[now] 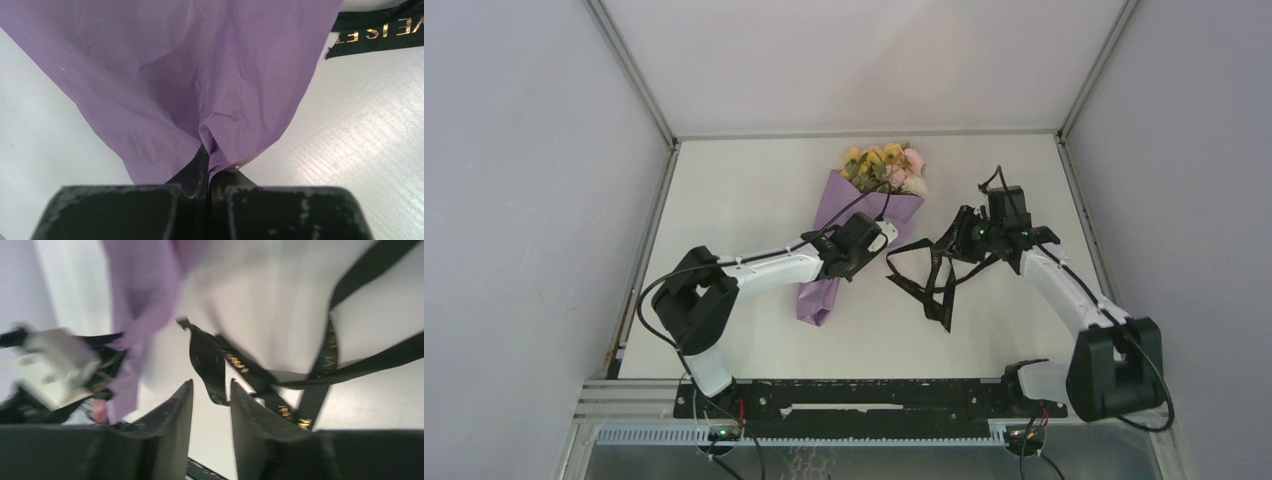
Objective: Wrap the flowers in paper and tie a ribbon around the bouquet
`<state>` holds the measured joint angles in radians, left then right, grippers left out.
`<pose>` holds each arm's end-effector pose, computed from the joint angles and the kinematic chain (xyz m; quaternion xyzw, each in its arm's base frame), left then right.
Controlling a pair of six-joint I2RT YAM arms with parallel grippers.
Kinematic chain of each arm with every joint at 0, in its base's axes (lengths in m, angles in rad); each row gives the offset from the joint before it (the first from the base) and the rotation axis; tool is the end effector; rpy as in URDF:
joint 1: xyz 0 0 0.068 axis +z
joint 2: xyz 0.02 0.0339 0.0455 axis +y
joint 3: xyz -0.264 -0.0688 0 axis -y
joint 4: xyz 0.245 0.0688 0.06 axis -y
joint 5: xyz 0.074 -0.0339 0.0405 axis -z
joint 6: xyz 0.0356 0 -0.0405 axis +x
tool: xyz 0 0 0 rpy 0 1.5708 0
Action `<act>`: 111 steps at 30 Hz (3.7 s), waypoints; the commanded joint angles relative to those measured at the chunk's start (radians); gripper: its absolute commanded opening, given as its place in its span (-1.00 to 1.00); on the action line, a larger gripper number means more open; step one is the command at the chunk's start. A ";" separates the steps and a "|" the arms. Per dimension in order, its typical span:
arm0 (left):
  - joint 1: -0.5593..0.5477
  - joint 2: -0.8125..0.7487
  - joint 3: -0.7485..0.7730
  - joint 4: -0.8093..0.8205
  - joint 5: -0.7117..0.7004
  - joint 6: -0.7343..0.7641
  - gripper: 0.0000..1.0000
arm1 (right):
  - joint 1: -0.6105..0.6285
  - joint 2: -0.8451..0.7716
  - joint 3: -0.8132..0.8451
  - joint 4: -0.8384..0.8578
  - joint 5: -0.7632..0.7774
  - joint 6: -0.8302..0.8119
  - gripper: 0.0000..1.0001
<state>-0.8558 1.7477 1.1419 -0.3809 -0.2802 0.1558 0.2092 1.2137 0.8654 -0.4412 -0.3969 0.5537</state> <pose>0.2446 -0.2667 0.1929 0.4243 0.8490 0.0279 0.3137 0.2453 0.0662 0.2578 0.0814 0.9060 0.3082 0.2786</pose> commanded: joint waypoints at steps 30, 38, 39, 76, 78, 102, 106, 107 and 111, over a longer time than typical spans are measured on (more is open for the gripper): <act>0.004 -0.003 0.072 -0.004 0.033 -0.021 -1.00 | 0.163 0.519 0.095 0.533 -0.065 0.383 0.99; 0.004 0.004 0.112 -0.025 0.026 -0.002 -1.00 | 0.183 0.608 0.101 0.685 -0.128 0.479 0.98; 0.004 0.007 0.118 -0.024 0.025 0.003 -1.00 | 0.183 0.611 0.106 0.690 -0.132 0.478 0.95; -0.088 0.064 0.328 -0.217 0.805 0.629 0.27 | 0.047 0.869 0.451 0.476 -0.444 0.187 -1.00; -0.097 0.092 0.326 -0.203 0.813 0.675 0.32 | 0.043 0.886 0.481 0.430 -0.462 0.148 -1.00; -0.103 0.289 0.378 0.125 0.657 -0.677 0.48 | 0.023 0.899 0.501 0.280 -0.409 0.004 -1.00; -0.109 0.335 0.385 0.110 0.657 -0.701 0.39 | 0.025 0.893 0.501 0.278 -0.402 0.003 -1.00; -0.110 0.349 0.388 0.105 0.652 -0.707 0.36 | 0.025 0.891 0.501 0.276 -0.402 0.003 -1.00; -0.111 0.376 0.406 0.103 0.623 -0.708 0.29 | 0.027 0.879 0.503 0.261 -0.395 -0.008 -1.00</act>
<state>-0.9627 2.1109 1.4773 -0.2749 0.3786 -0.5102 0.2352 2.1197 1.3346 -0.1688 -0.7982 0.5793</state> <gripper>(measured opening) 0.663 0.007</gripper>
